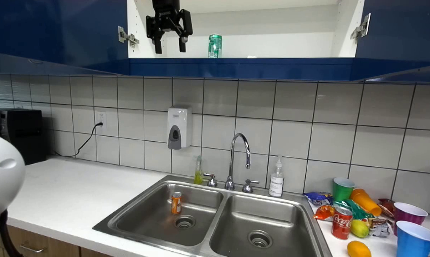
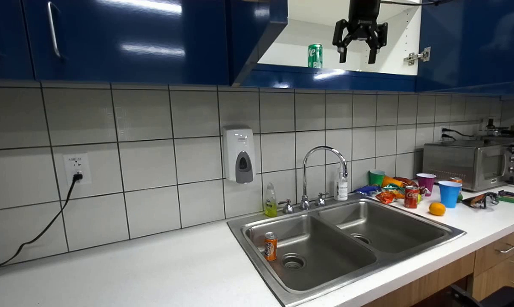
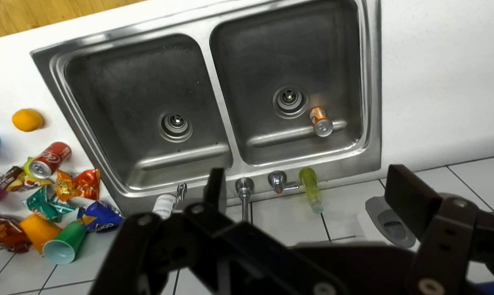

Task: Remove the can from the cabinet

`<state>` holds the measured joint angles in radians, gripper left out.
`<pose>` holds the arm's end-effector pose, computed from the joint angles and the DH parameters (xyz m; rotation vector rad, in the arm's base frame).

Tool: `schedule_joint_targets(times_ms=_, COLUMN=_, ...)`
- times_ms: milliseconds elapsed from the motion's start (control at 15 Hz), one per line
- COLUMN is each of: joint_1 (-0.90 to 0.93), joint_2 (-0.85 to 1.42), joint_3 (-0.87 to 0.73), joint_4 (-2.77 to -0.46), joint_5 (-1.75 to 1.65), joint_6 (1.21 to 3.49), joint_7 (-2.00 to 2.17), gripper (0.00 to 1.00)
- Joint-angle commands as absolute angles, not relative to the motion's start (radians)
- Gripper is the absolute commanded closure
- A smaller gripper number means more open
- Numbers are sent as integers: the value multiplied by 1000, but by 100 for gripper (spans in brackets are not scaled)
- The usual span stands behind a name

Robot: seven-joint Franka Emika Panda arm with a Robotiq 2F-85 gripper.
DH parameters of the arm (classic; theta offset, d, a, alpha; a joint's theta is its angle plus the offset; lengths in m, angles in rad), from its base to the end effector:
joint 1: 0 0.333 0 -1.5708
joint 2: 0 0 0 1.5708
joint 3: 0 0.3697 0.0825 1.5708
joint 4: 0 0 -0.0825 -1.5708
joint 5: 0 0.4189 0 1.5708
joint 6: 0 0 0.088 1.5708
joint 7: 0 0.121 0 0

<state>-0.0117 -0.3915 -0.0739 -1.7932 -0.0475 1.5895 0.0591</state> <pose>0.4408 -0.0530 0.7550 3.0986 -0.2255 0.2906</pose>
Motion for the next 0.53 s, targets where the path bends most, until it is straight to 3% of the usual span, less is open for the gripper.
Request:
schedule_joint_targets(times_ms=0, joint_1=-28, joint_2=-382, joint_3=-57, joint_4=-1765, joint_5=-62, joint_6=1666, joint_7=44, gripper=0)
schedule_joint_targets(times_ms=467, joint_1=-31, joint_2=-383, joint_3=-60, joint_4=-1769, joint_5=-59, joint_6=1802, joint_7=48, gripper=0)
